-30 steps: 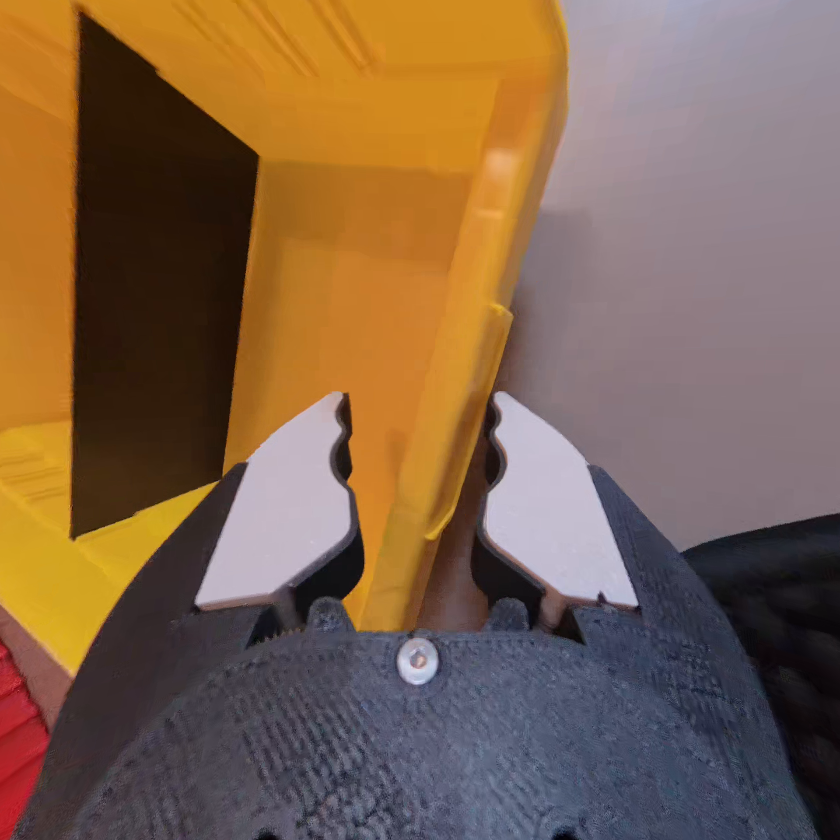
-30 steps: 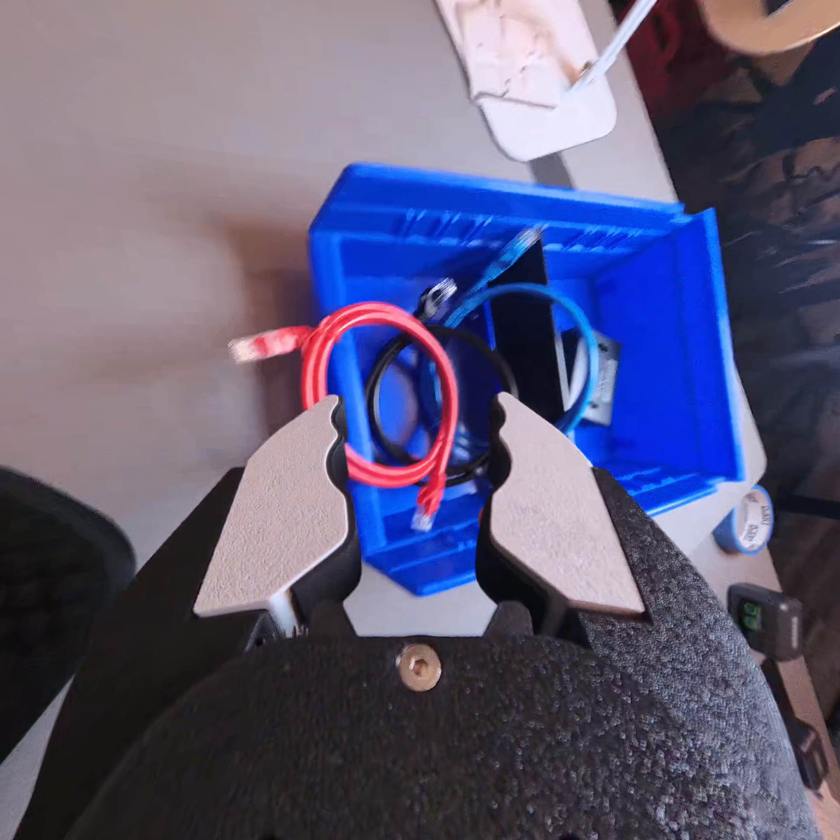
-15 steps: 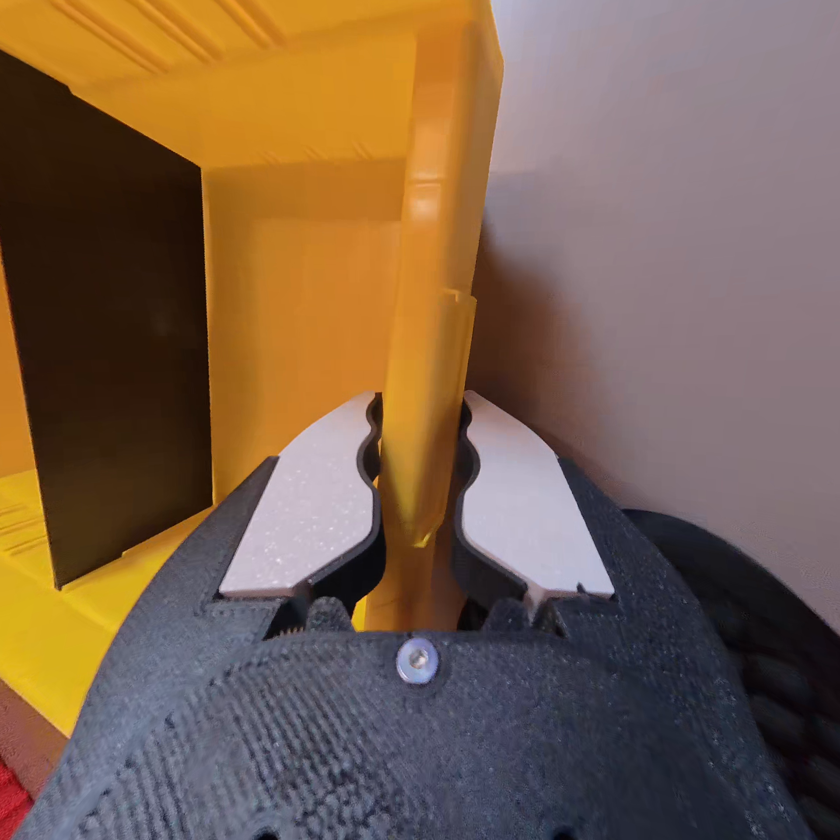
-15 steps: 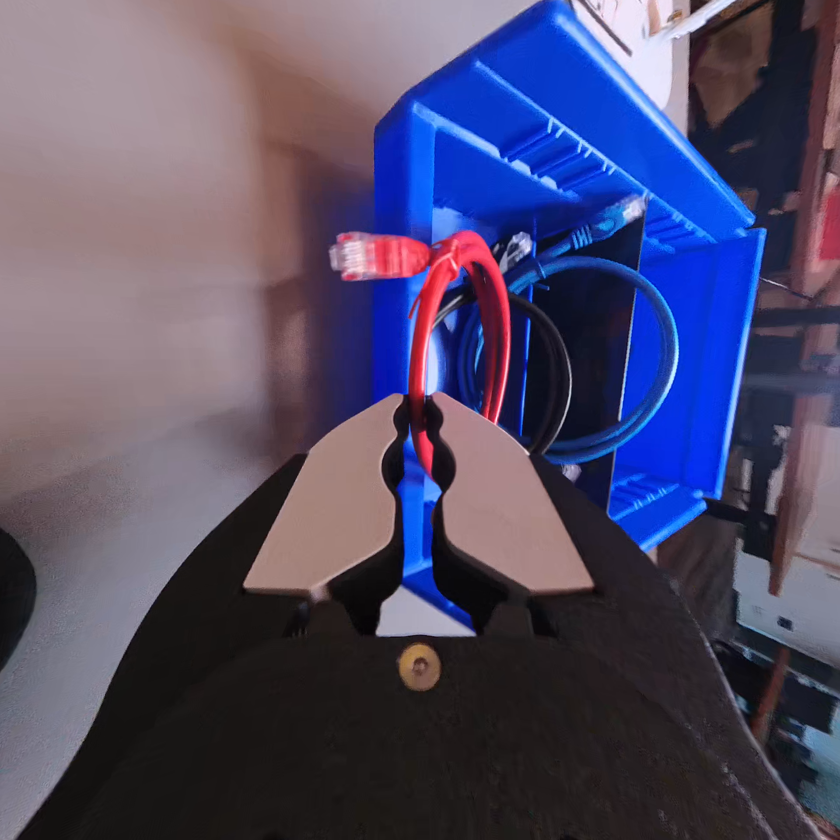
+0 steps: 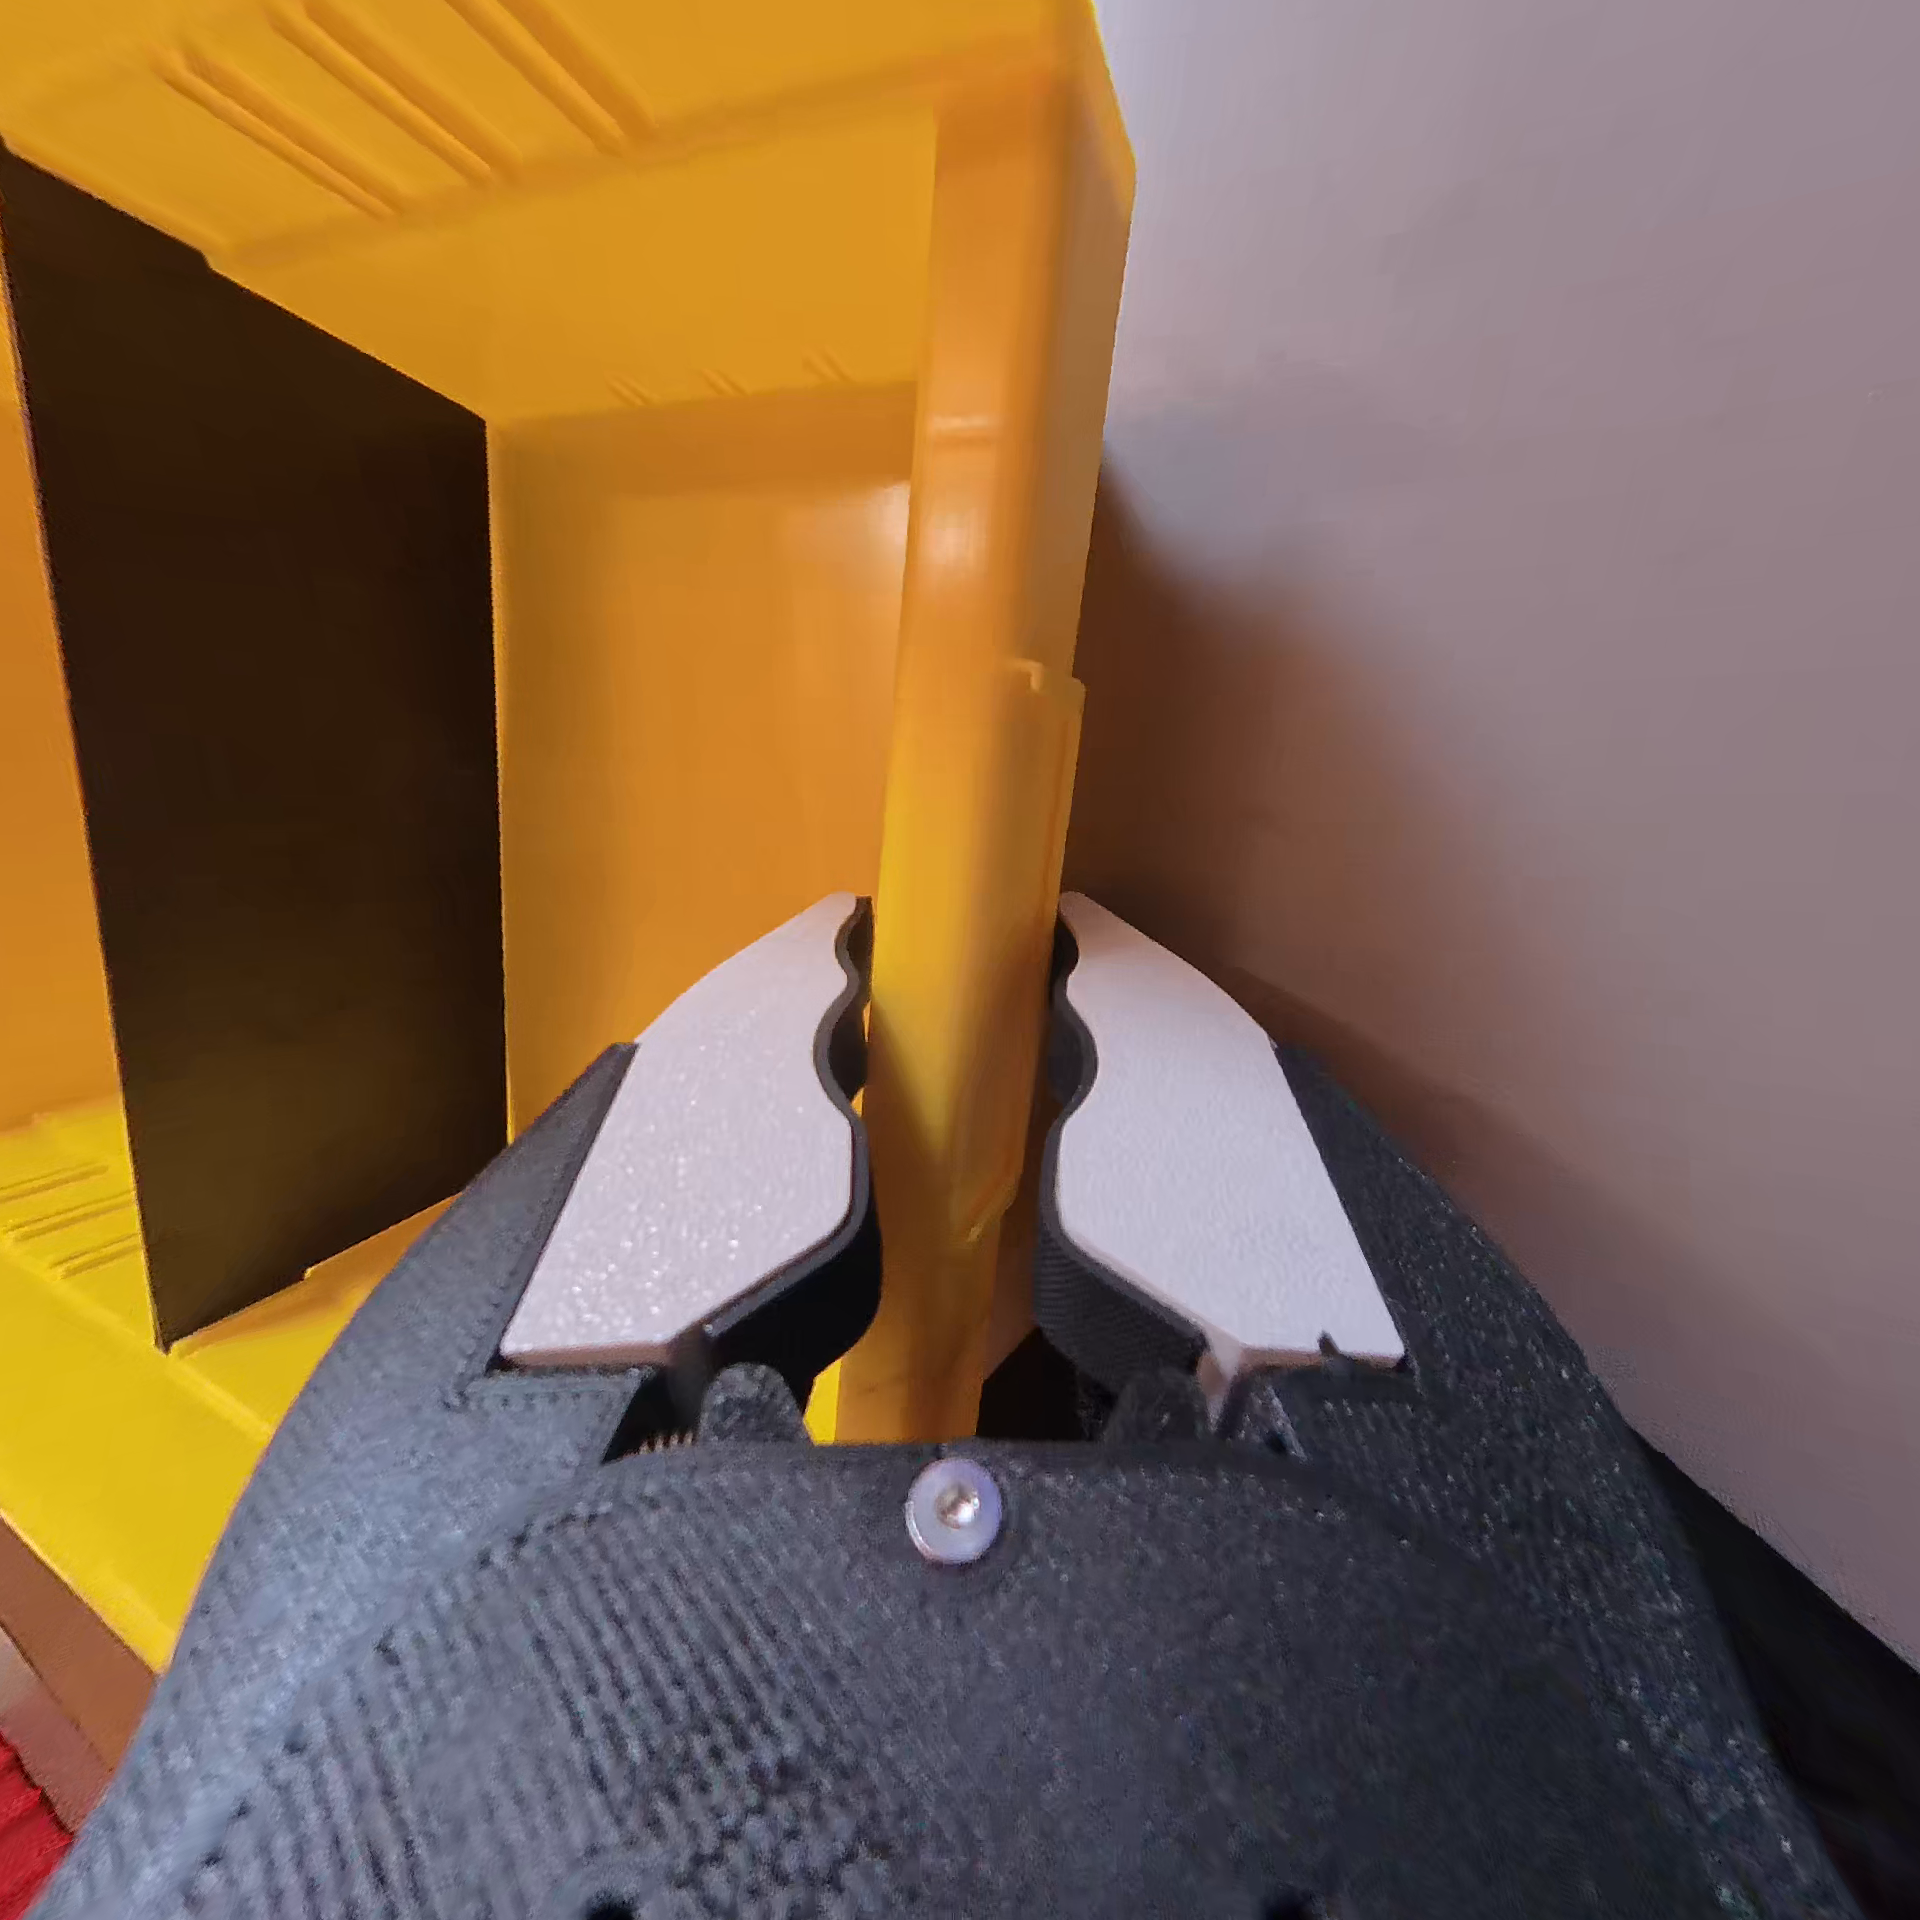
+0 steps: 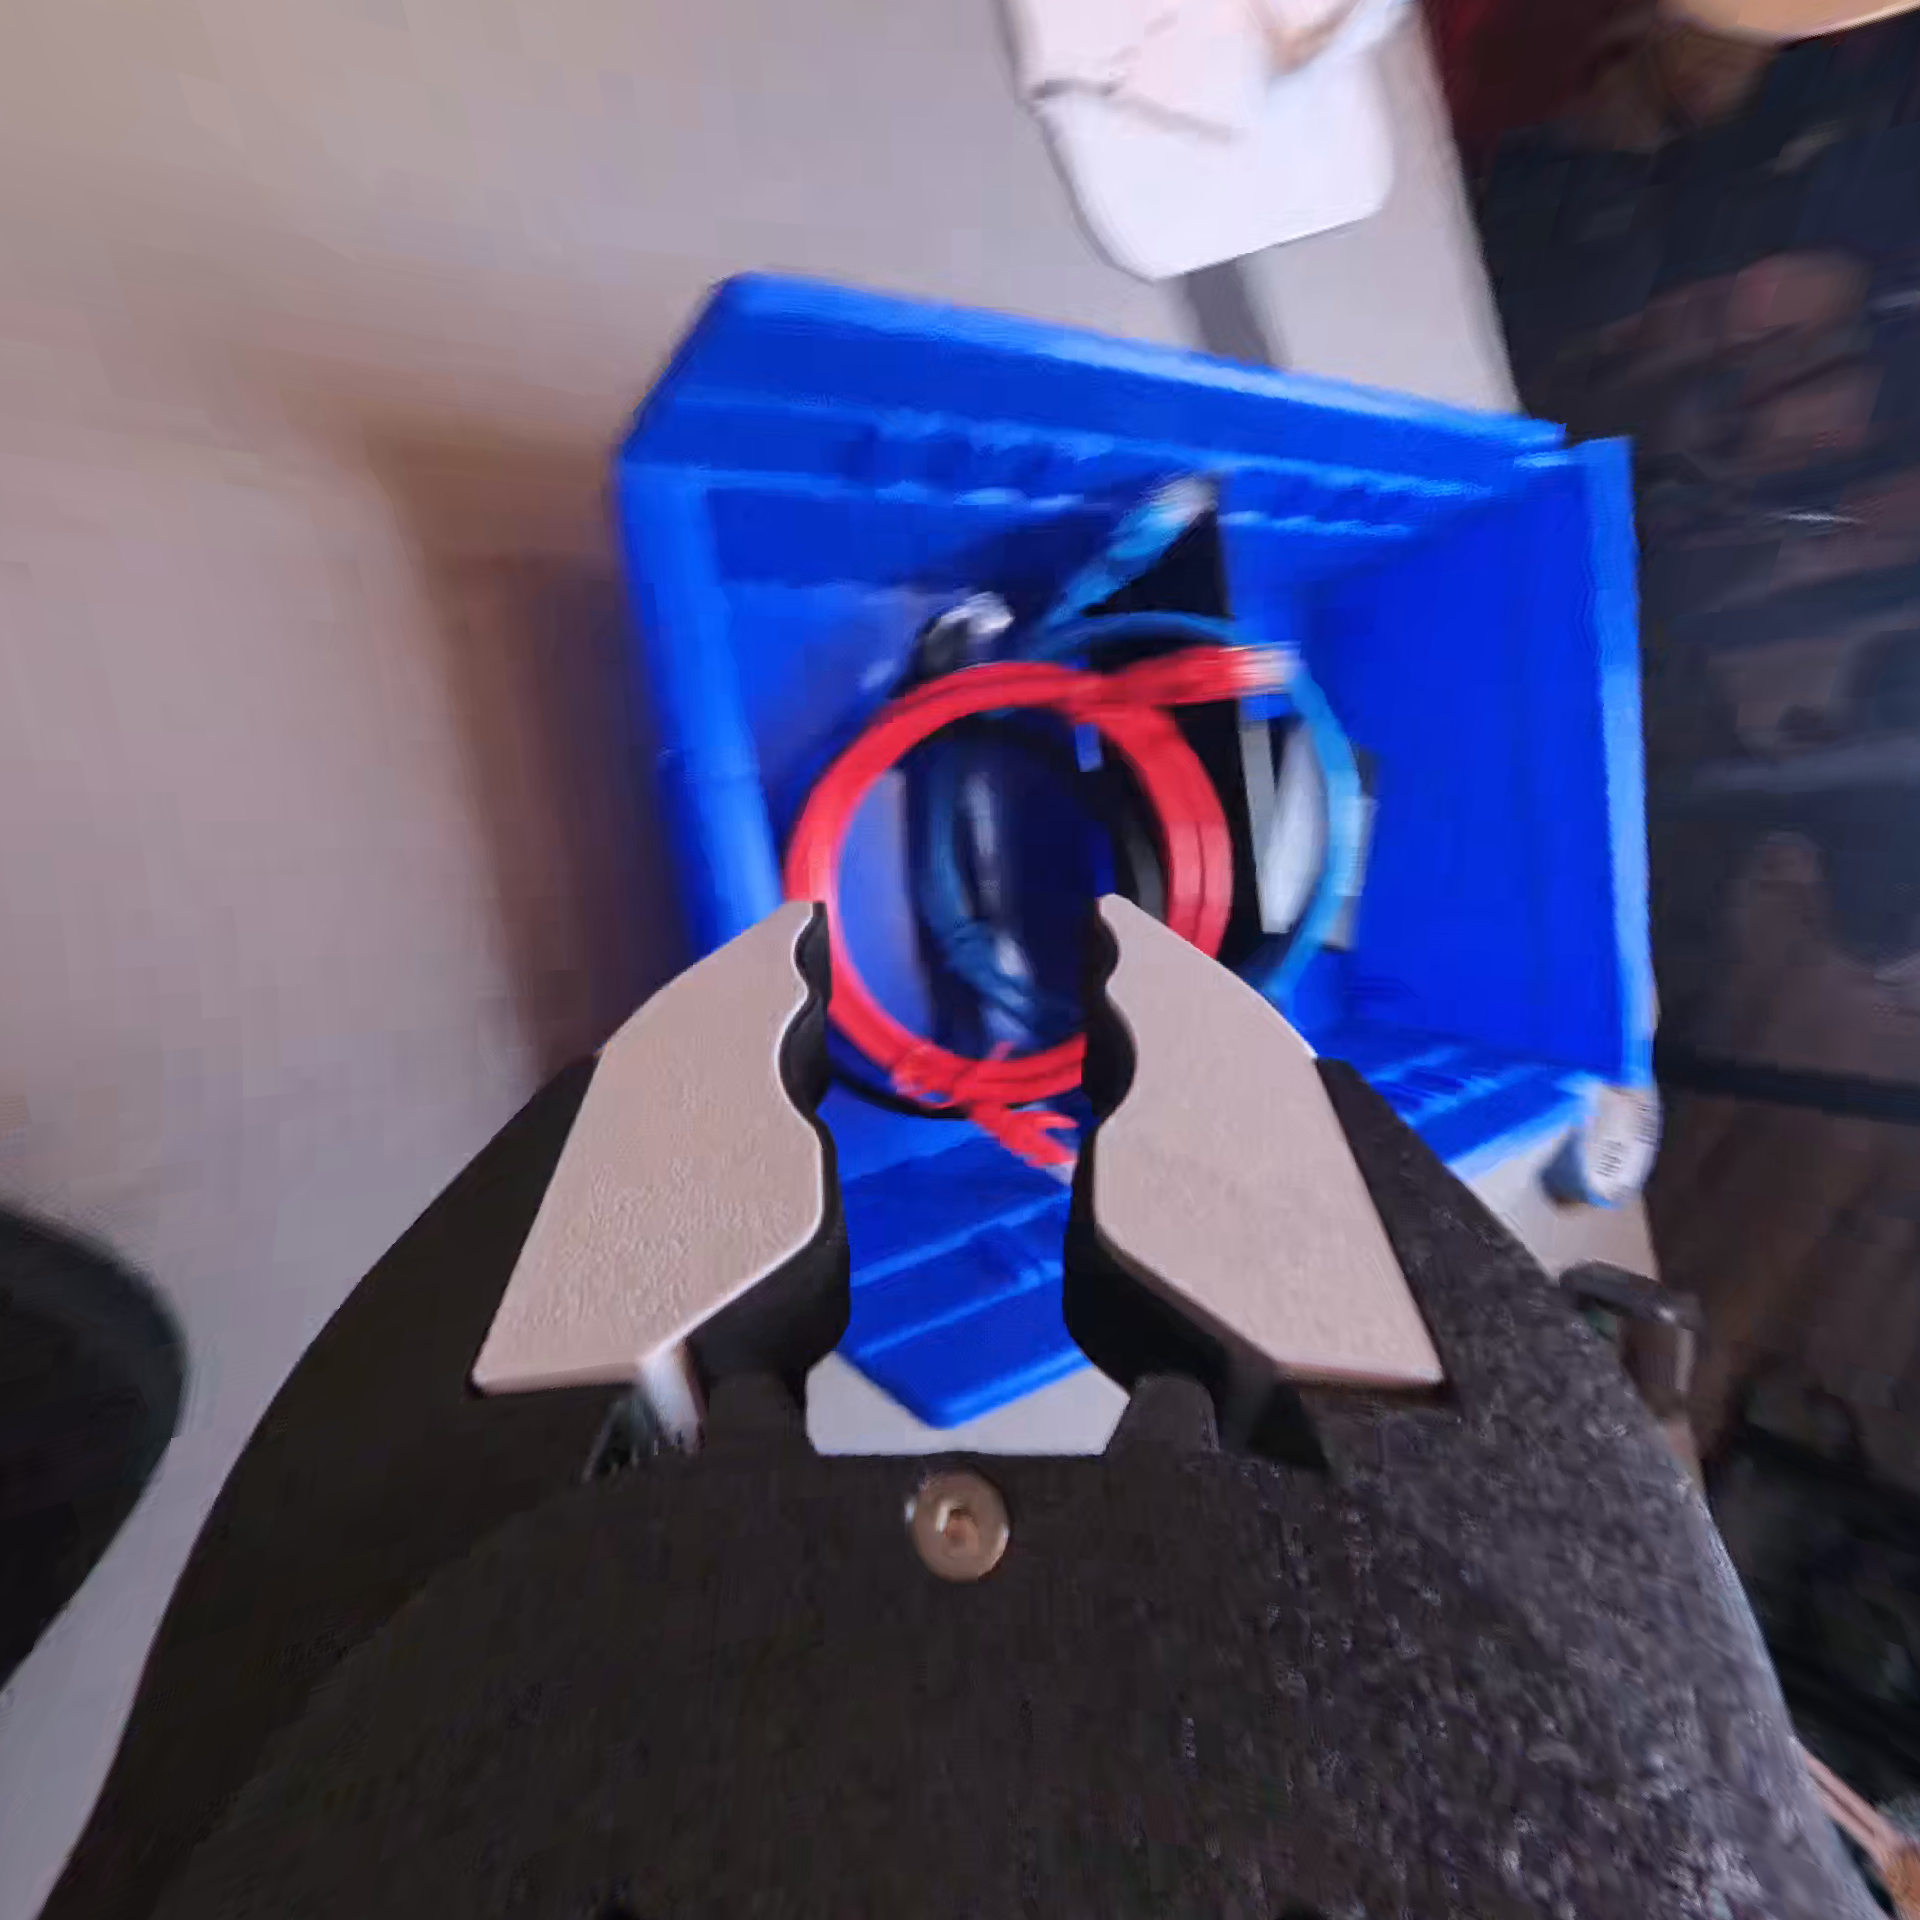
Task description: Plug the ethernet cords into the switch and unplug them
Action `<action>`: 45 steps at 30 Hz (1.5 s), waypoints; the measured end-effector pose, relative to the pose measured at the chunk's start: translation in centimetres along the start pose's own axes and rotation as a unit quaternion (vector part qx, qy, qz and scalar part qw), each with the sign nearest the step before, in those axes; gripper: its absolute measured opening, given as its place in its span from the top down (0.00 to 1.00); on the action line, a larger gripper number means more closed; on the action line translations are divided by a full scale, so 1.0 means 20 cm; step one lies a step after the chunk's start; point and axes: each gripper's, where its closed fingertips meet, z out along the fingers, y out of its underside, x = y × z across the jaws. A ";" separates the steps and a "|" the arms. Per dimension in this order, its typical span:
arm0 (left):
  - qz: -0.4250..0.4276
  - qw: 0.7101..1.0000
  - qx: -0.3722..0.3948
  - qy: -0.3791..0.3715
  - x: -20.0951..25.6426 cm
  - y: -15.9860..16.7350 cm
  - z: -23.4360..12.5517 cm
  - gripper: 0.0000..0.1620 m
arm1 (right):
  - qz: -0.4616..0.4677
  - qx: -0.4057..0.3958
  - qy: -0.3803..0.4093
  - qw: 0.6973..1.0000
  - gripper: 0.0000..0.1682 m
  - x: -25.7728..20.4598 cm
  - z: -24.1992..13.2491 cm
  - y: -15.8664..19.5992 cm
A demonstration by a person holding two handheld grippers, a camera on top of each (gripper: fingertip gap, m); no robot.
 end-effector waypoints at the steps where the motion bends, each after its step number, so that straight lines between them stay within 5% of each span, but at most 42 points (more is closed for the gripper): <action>1: 0.005 1.000 0.003 0.004 0.01 -0.02 0.00 0.81 | -0.028 -0.029 -0.033 0.999 0.70 -0.12 0.04 0.04; 6: 0.036 0.999 0.024 0.028 0.08 -0.16 0.03 0.81 | -0.098 -0.131 -0.040 0.986 0.64 -0.28 0.23 0.22; 12: 0.053 0.998 0.029 0.024 0.03 -0.35 0.13 0.80 | -0.090 -0.151 -0.051 0.983 0.83 -0.28 0.31 0.27; 18: 0.017 0.995 0.094 -0.013 -0.09 -0.47 0.10 0.76 | -0.081 -0.125 -0.025 0.989 0.83 -0.45 0.21 0.24; 23: -0.121 0.941 0.293 0.120 0.14 -0.77 -0.22 0.73 | -0.084 -0.107 -0.031 0.990 0.83 -0.82 0.03 0.14; 28: -0.219 0.897 0.329 0.198 0.44 -0.93 -0.23 0.64 | -0.081 -0.058 0.009 0.995 0.80 -1.07 -0.11 -0.01; 33: -0.294 0.880 0.357 0.105 0.33 -0.94 -0.15 0.64 | 0.022 0.111 0.077 0.991 0.73 -1.02 -0.32 -0.19; 37: -0.315 0.878 0.353 0.081 0.27 -0.93 -0.11 0.70 | 0.244 0.182 0.161 0.939 0.68 -0.72 -0.59 0.07; 41: -0.288 0.906 0.309 0.037 0.24 -0.93 -0.04 0.78 | 0.364 0.204 0.066 0.906 0.81 -0.78 -0.40 0.13; 45: -0.210 0.936 0.276 -0.064 0.21 -0.96 -0.06 0.86 | 0.297 0.163 0.201 0.919 0.93 -0.66 -0.39 0.17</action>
